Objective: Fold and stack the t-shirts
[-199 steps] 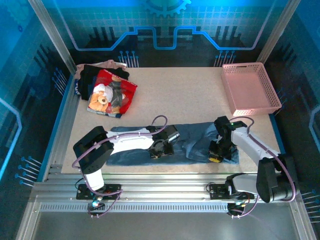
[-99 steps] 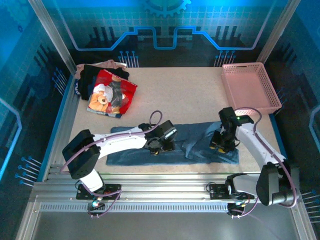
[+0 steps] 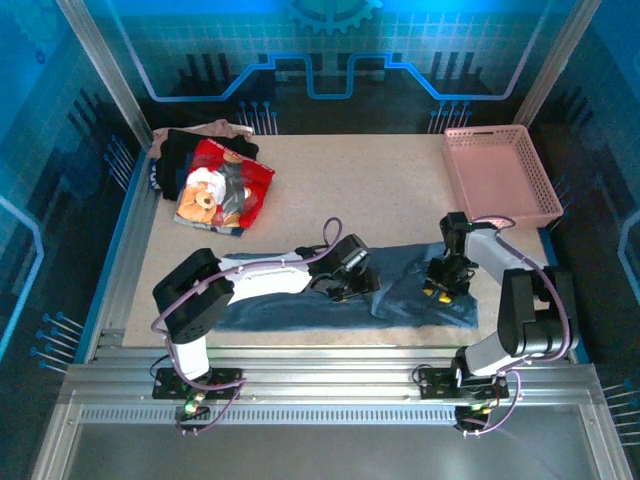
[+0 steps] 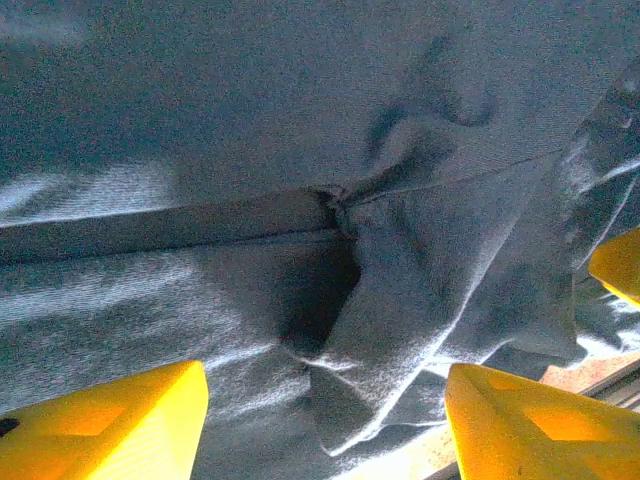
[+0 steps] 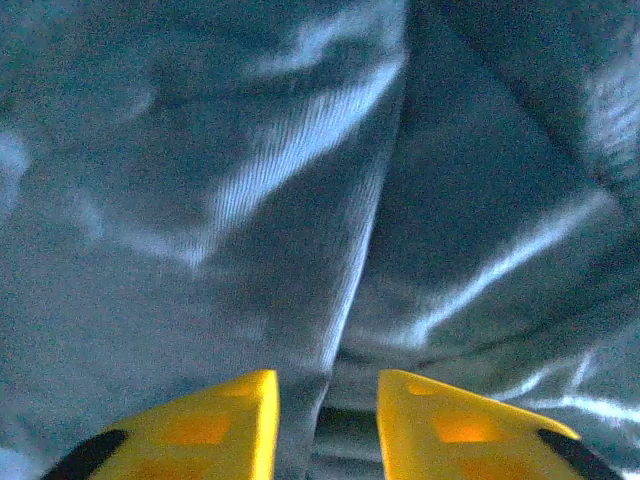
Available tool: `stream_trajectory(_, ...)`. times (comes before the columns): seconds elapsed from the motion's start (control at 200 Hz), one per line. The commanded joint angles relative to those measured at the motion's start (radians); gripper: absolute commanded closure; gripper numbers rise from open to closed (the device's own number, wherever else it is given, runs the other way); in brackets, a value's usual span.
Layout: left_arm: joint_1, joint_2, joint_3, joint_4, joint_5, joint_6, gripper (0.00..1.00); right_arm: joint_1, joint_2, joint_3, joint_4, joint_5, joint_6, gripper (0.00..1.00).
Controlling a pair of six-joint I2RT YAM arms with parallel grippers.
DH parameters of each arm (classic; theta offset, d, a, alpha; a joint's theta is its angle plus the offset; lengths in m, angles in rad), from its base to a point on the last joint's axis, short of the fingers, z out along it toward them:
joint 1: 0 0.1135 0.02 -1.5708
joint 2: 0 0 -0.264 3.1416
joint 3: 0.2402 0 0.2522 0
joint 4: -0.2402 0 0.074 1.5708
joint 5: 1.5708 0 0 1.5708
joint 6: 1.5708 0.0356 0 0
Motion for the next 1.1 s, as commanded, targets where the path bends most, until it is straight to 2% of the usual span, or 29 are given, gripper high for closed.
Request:
stream_trajectory(0.0, 0.008, 0.017, -0.041, 0.049, 0.023, -0.036, 0.35, -0.037, 0.054, 0.052, 0.047, 0.039, -0.012, 0.77)
stream_trajectory(0.075, 0.012, 0.014, -0.077, 0.059, 0.012, -0.051, 0.35, -0.065, 0.087, 0.078, 0.052, 0.039, -0.020, 0.90)
stream_trajectory(0.165, 0.013, 0.011, -0.097, 0.015, -0.015, -0.047, 0.35, -0.082, 0.094, 0.110, 0.046, 0.046, -0.037, 1.00)
stream_trajectory(0.53, 0.018, 0.004, -0.167, -0.014, -0.043, -0.055, 0.35, -0.158, 0.113, 0.144, 0.003, 0.096, -0.121, 1.00)
stream_trajectory(0.65, 0.018, 0.005, -0.172, -0.015, -0.043, -0.054, 0.35, -0.186, 0.144, 0.131, 0.025, 0.079, -0.130, 1.00)
stream_trajectory(0.68, 0.018, 0.005, -0.169, -0.019, -0.043, -0.049, 0.35, -0.189, 0.151, 0.128, 0.039, 0.060, -0.133, 0.96)
stream_trajectory(0.745, 0.018, 0.007, -0.156, -0.028, -0.041, -0.038, 0.35, -0.189, 0.166, 0.137, 0.052, 0.015, -0.142, 0.73)
stream_trajectory(0.78, 0.017, 0.006, -0.145, -0.036, -0.040, -0.033, 0.35, -0.189, 0.175, 0.149, 0.045, -0.002, -0.146, 0.66)
stream_trajectory(0.87, 0.018, -0.017, -0.130, -0.058, -0.040, -0.026, 0.35, -0.189, 0.144, 0.171, 0.003, 0.004, -0.156, 0.57)
stream_trajectory(0.955, 0.018, -0.086, -0.129, -0.087, -0.061, -0.030, 0.35, -0.198, 0.050, 0.185, -0.048, 0.029, -0.155, 0.51)
stream_trajectory(1.096, 0.033, -0.231, -0.104, -0.187, -0.129, -0.006, 0.33, -0.183, -0.104, 0.237, -0.083, -0.015, -0.144, 0.39)
